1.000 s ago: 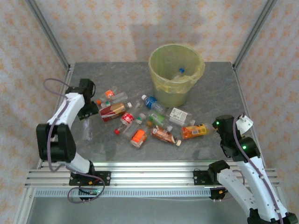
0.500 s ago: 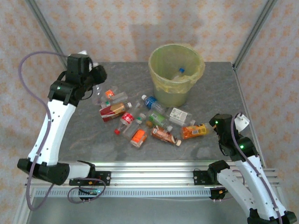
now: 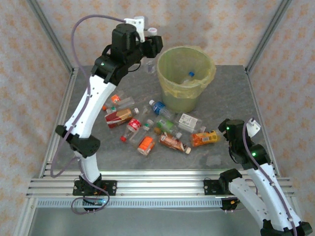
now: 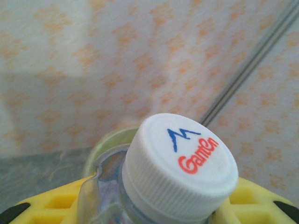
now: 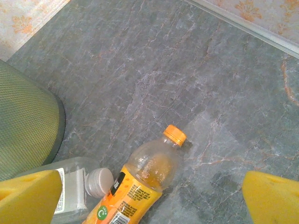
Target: Put the plastic bottles in the bin
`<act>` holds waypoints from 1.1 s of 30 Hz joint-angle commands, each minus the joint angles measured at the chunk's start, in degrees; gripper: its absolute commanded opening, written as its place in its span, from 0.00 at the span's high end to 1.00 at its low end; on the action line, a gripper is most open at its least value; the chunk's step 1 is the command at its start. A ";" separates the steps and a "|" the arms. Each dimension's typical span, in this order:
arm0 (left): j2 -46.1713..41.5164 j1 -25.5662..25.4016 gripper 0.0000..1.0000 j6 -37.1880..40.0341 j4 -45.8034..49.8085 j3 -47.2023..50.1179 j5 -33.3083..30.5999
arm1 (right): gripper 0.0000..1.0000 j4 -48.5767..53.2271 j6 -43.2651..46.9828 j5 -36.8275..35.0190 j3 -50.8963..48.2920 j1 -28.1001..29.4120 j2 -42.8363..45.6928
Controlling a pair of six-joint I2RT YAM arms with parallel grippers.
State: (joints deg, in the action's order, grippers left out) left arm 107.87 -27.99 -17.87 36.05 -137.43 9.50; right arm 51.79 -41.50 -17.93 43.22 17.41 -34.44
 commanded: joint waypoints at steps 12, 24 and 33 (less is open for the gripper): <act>19.44 -2.46 0.58 5.90 -11.01 -21.77 11.68 | 0.01 1.44 -1.35 -0.98 -0.77 -0.17 -2.08; 24.93 -3.82 0.55 13.47 -8.52 -21.83 9.02 | 0.01 1.82 -2.37 -1.40 -1.28 -0.15 -2.12; 28.91 -4.25 0.55 16.31 -6.81 -21.83 8.31 | 0.01 2.53 -2.97 -1.54 -1.46 -0.18 -2.14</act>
State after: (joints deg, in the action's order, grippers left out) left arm 136.49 -31.57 -4.23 29.02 -157.80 18.92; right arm 52.64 -43.55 -17.69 42.59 17.41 -36.53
